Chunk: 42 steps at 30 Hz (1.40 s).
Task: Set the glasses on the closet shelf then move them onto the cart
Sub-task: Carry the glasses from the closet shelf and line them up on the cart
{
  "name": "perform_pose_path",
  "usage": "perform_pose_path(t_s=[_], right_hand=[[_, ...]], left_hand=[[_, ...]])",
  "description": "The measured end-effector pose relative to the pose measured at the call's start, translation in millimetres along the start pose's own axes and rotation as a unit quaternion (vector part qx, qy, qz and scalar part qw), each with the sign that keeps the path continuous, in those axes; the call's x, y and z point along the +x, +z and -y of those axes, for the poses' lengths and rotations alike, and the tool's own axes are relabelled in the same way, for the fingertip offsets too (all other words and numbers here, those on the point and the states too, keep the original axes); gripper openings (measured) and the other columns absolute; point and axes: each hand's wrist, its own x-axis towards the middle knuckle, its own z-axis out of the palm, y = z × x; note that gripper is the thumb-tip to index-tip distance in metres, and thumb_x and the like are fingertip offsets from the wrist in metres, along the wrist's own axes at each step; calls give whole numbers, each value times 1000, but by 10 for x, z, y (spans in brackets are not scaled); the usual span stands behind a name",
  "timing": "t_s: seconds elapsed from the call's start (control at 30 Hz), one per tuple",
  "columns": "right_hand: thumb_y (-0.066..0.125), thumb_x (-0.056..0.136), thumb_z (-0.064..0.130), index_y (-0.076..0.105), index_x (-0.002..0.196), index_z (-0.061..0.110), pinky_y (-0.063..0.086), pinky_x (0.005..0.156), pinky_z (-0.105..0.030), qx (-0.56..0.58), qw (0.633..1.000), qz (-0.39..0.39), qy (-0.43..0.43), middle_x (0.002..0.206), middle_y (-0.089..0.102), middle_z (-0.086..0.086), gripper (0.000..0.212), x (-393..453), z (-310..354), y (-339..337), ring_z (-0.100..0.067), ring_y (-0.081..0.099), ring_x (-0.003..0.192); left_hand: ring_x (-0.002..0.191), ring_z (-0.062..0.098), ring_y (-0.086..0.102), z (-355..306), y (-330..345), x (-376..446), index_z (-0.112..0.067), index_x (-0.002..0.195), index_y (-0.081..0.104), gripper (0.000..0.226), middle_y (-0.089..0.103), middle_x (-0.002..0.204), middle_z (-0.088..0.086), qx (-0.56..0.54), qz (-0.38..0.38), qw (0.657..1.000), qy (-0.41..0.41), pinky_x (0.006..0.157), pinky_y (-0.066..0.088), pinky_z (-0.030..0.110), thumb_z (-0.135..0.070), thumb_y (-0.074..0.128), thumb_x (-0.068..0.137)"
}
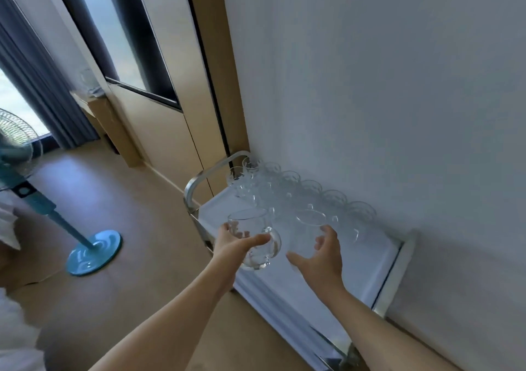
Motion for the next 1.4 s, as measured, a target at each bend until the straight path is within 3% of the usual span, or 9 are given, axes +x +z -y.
perform_pose_path(t_s=[0.07,0.23,0.37,0.5,0.73,1.0,1.13,1.27,1.4], right_hand=[[93,67,34,33,145,22,46,100,-37,1,1000,-3,9,133,44,-2,98,134,-99,-45,-18,48,119],[92,68,38,35,145,22,46,98,-34,8,999,-14,35,131,45,-2,97,370,-282,-104,-18,50,117],[92,69,35,37,143,22,45,95,-31,14,998,-13,52,131,46,-2,92,486,-402,-104,-19,51,117],[93,67,35,40,139,21,43,91,-29,4,998,-31,64,128,48,-3,90,622,-498,-89,-20,52,114],[94,66,35,40,134,24,46,93,-31,0,993,-73,90,125,49,-3,88,890,-620,14,-20,52,112],[95,64,35,41,131,25,48,94,-34,-21,982,-134,129,120,50,-1,87,1113,-701,209,-21,54,109],[95,64,36,41,133,24,48,94,-33,-31,976,-157,148,121,50,-1,89,1185,-689,305,-20,54,109],[95,64,35,41,134,23,50,96,-35,-36,970,-178,160,121,50,-1,90,1219,-657,397,-21,54,110],[94,64,37,40,136,25,49,98,-34,-35,965,-194,173,123,50,1,91,1249,-622,475,-19,54,111]], left_hand=[[103,16,66,-5,141,129,-18,125,49,80,65,112,1,7,4,1000,-1,74,49,23,-13,96,61],[103,13,65,95,370,415,-18,124,48,81,65,116,1,52,1,999,-8,79,51,25,-14,98,60],[107,12,58,155,509,616,-22,118,46,81,57,113,-7,123,-6,992,9,95,52,36,-18,99,57],[119,17,54,202,585,903,-22,124,43,91,54,120,-6,214,23,976,24,101,50,38,-21,100,53],[118,21,53,292,726,1410,-30,147,29,115,50,130,-1,344,133,927,68,80,48,26,-18,96,54],[131,18,41,351,857,1998,-20,147,34,113,39,142,-3,421,232,870,108,99,44,27,-18,96,52],[126,19,43,332,892,2260,-30,158,17,129,34,141,-1,481,297,811,153,101,49,35,-21,94,55],[124,22,45,333,937,2462,-24,153,26,117,32,141,0,523,333,757,205,96,48,29,-27,93,58],[134,21,35,351,967,2607,-20,152,27,111,36,145,-1,552,330,718,265,109,39,31,-35,89,60]])
